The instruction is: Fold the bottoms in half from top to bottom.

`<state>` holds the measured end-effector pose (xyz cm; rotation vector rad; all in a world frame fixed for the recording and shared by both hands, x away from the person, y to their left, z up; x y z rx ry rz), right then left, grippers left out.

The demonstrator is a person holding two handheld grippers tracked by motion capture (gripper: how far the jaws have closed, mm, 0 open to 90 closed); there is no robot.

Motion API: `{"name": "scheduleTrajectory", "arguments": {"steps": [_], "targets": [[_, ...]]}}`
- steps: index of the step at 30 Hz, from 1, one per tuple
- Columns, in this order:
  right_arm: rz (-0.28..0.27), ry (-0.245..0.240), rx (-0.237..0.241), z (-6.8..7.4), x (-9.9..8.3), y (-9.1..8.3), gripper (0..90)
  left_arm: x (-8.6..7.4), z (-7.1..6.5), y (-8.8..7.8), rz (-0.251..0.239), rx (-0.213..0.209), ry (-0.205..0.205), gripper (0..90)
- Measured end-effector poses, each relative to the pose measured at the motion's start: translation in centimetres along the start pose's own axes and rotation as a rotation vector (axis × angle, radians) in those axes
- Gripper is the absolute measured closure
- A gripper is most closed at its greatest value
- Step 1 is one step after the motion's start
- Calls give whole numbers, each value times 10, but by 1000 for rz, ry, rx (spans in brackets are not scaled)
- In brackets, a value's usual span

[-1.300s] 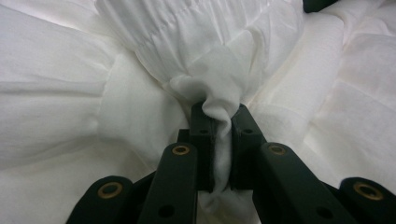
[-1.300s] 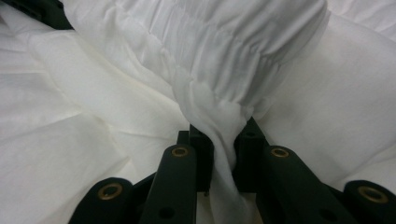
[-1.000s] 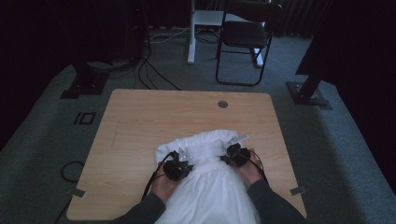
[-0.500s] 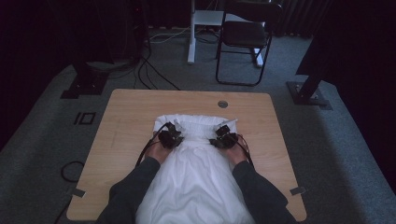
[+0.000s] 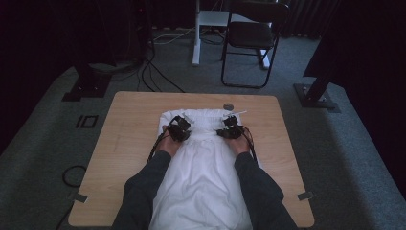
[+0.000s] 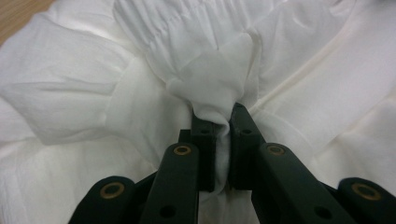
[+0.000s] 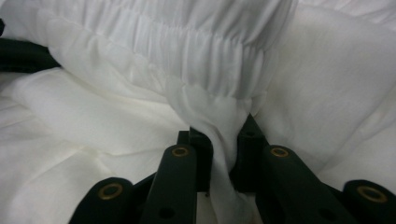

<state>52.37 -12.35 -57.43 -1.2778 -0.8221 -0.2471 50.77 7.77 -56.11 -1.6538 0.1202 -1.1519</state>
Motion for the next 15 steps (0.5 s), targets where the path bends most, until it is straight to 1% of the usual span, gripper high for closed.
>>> {"name": "scheduleTrajectory", "arguments": {"steps": [1,2,4,5,6,8,10,11,13,15], "targets": [[-11,2,2,0,2,-5,824,3,1,-7,-36,-16,-13,849],[-34,-2,5,-1,5,-12,825,6,2,-17,-72,-30,-22,852],[-92,-14,19,0,15,-30,826,17,4,-41,-173,-59,-54,860],[-126,-22,26,0,21,-41,827,23,5,-54,-213,-70,-61,860],[-160,-26,32,0,27,-54,827,30,4,-67,-244,-71,-57,861],[-238,-42,36,2,40,-80,828,45,-1,-91,-298,-67,-25,864],[-316,-69,9,3,52,-107,828,57,-8,-116,-357,-69,1,871],[-351,-74,3,4,57,-120,829,62,-13,-128,-381,-72,13,872],[-409,-83,10,6,63,-144,830,66,-22,-149,-427,-75,35,875],[-434,-105,26,10,62,-161,831,63,-31,-162,-446,-85,50,875]]}}
Point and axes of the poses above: each handheld gripper's, and its own axes: y roughly forward along the jaws, x roughly out of its top, z roughly to its left, the point moved 5 cm from there along y, roughly forward along the jaws, and after that the axes turned 11 degrees about -x, right-handed, at the moved point
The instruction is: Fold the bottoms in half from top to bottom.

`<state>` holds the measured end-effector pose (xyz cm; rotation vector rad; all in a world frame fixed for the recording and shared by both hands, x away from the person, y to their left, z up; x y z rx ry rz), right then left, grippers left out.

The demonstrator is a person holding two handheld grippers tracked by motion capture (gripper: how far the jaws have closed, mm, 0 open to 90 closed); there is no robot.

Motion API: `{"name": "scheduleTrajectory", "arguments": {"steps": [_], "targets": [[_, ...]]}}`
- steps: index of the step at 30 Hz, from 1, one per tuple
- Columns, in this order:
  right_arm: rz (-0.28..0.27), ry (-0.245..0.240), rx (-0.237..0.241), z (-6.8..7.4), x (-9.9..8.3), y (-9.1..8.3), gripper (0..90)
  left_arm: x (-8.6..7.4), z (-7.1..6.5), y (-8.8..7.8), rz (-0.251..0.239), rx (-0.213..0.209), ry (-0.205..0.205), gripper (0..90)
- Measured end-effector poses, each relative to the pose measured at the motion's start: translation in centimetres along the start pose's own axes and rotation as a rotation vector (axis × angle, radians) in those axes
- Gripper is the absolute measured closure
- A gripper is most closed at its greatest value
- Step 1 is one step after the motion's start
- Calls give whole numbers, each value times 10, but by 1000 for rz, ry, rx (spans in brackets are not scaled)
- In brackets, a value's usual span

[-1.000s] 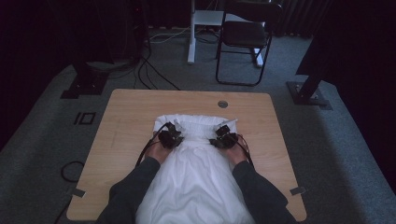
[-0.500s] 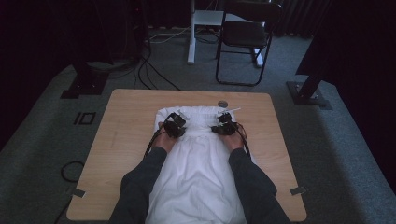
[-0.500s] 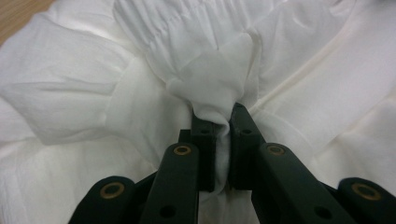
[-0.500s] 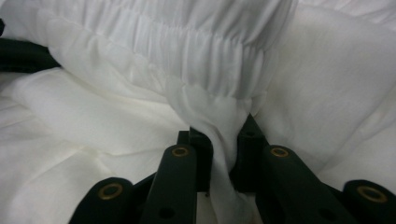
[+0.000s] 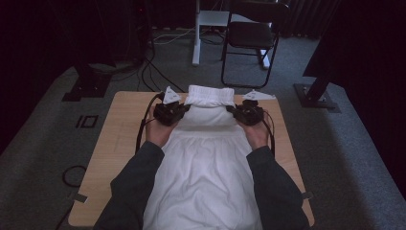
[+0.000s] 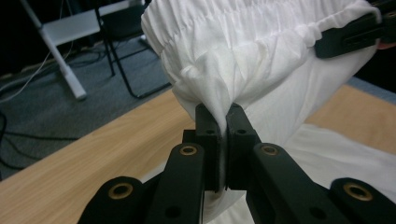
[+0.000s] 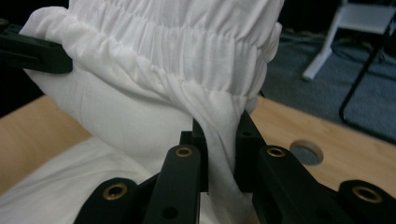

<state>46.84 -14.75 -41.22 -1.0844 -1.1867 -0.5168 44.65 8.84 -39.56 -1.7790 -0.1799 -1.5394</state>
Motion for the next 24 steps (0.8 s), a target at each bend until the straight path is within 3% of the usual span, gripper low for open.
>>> {"name": "scheduleTrajectory", "arguments": {"steps": [5,9,12,18,20,22,24], "targets": [[11,-49,41,12,-15,-27,832,-21,-28,-16,20,-47,28,874],[52,-71,87,22,-47,-40,832,-55,-49,-22,13,-100,-11,873],[95,-71,104,32,-76,-47,832,-85,-63,-19,48,-125,-47,873],[219,-89,118,49,-144,-55,831,-147,-91,-4,207,-187,-85,868],[260,-96,114,52,-163,-56,831,-165,-99,5,251,-225,-135,868],[303,-117,95,53,-179,-54,831,-182,-106,15,324,-226,-120,868],[351,-131,85,55,-192,-49,831,-193,-109,22,353,-231,-126,869]]}}
Point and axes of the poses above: each handheld gripper's, and its own axes: y roughly forward along the jaws, x roughly out of its top, z roughly to its left, the point moved 5 cm from there along y, roughly forward along the jaws, and after that the axes turned 11 degrees about -x, right-handed, at the moved point
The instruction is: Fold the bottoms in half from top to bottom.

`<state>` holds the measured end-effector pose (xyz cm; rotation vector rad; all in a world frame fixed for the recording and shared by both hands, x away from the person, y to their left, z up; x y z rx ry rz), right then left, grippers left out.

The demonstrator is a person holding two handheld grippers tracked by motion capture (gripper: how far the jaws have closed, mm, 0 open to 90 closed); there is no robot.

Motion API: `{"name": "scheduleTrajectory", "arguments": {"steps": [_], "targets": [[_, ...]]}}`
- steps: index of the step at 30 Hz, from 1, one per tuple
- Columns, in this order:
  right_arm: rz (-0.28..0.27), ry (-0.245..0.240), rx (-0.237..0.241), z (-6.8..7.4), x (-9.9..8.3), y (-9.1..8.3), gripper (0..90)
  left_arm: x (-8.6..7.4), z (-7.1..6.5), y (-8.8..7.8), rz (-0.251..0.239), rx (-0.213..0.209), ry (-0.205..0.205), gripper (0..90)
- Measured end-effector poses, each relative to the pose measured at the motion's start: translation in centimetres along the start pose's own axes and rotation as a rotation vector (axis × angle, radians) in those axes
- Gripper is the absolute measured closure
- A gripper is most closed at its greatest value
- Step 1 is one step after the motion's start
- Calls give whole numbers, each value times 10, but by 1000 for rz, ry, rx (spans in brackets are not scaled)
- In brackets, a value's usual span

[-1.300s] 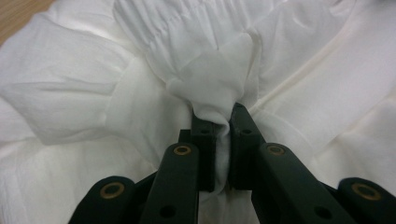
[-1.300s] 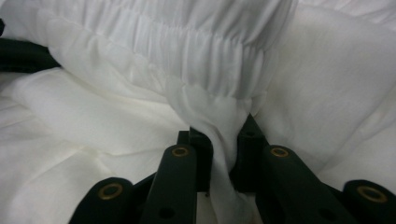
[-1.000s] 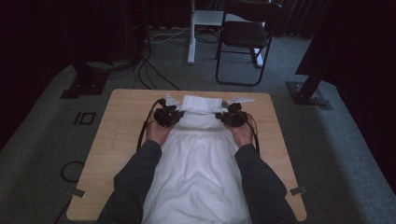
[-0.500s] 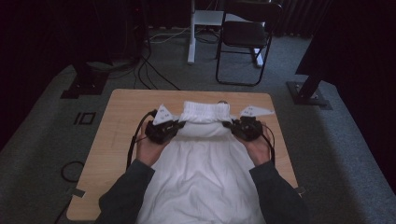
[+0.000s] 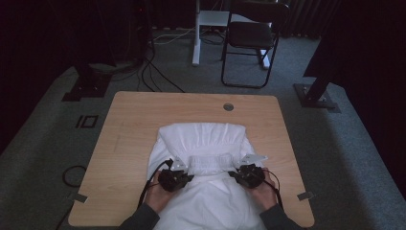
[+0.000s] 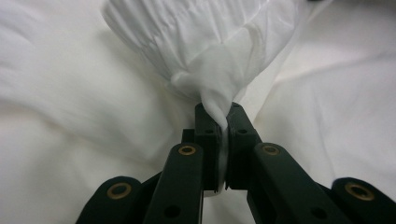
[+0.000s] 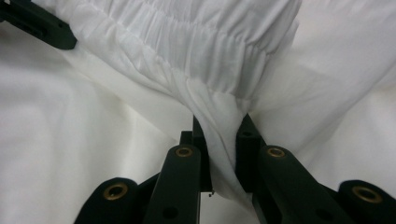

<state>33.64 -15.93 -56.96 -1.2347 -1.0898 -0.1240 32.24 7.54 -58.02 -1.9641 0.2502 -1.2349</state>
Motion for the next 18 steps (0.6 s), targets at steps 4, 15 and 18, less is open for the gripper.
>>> {"name": "scheduleTrajectory", "arguments": {"steps": [4,15,18], "targets": [[50,-6,-7,3,-7,11,830,0,11,1,-7,-5,-6,868],[28,106,71,-2,11,41,826,25,66,0,59,72,44,856],[33,88,45,-6,23,53,826,37,83,2,73,115,39,856]]}}
Point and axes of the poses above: each handheld gripper's, and its own axes: y roughly forward along the jaws, x roughly out of its top, z roughly to its left, the point moved 5 cm from there along y, roughly forward along the jaws, and after that the axes turned 11 degrees about -x, right-handed, at the moved point
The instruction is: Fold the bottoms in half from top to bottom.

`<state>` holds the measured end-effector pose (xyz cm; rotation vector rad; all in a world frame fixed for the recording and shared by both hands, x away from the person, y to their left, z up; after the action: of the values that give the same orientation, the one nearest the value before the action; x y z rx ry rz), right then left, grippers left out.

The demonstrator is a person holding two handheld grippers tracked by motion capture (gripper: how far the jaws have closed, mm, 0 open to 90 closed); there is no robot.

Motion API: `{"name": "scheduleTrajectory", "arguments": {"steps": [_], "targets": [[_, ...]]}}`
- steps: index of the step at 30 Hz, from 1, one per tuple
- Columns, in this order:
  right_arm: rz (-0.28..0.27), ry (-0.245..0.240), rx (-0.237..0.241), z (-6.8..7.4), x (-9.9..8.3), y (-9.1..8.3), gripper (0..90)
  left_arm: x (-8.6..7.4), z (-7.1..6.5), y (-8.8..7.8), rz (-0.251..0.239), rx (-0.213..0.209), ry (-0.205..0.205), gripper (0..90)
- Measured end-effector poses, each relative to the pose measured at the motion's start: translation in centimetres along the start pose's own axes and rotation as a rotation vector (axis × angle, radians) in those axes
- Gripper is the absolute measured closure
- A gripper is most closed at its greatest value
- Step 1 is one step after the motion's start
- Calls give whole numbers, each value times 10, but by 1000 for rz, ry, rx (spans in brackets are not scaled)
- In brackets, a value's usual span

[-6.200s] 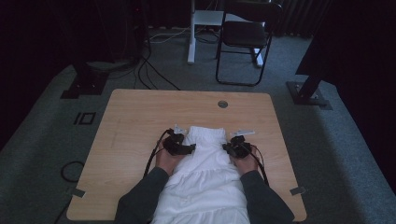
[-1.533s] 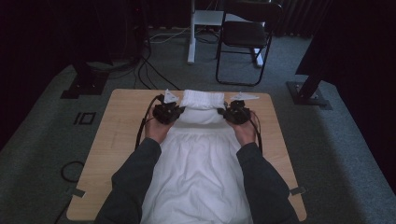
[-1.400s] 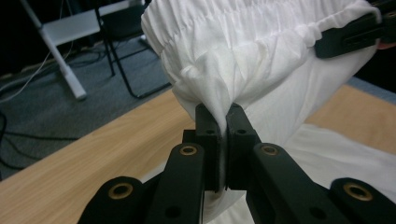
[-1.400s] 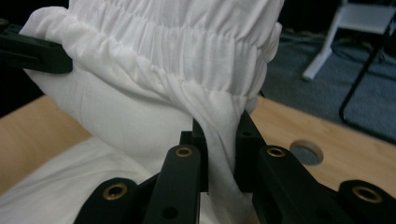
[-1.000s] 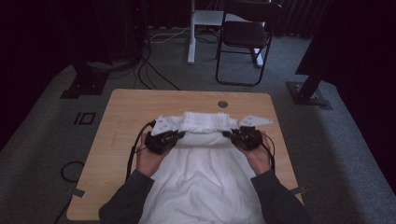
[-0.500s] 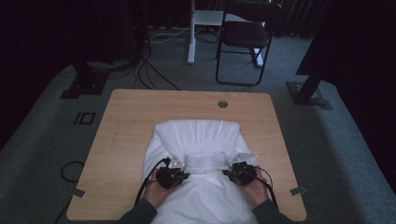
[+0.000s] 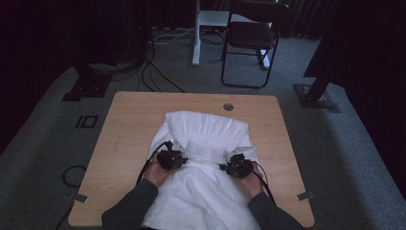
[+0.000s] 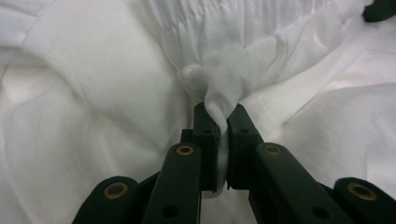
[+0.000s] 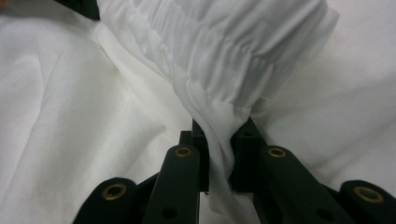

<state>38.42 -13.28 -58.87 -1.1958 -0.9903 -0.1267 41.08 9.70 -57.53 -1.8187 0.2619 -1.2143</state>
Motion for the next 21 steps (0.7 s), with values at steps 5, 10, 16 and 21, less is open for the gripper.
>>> {"name": "scheduleTrajectory", "arguments": {"steps": [5,10,16,21], "targets": [[7,31,-16,-23,31,27,829,17,27,9,-20,53,-53,857],[22,113,-49,-51,58,50,830,34,45,20,-46,87,-93,858],[31,138,-65,-57,70,59,829,41,57,21,-65,98,-150,861],[-57,143,1,-60,83,32,835,59,48,-12,-158,97,-124,874]]}}
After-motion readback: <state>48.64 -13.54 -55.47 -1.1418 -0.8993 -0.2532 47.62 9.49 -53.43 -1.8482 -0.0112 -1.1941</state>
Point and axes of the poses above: each handheld gripper's, and its own axes: y roughly forward along the jaws, x roughly out of its top, z roughly to its left, the point moved 5 cm from there along y, roughly forward along the jaws, and after that the axes turned 11 degrees about -x, right-handed, at the moved point
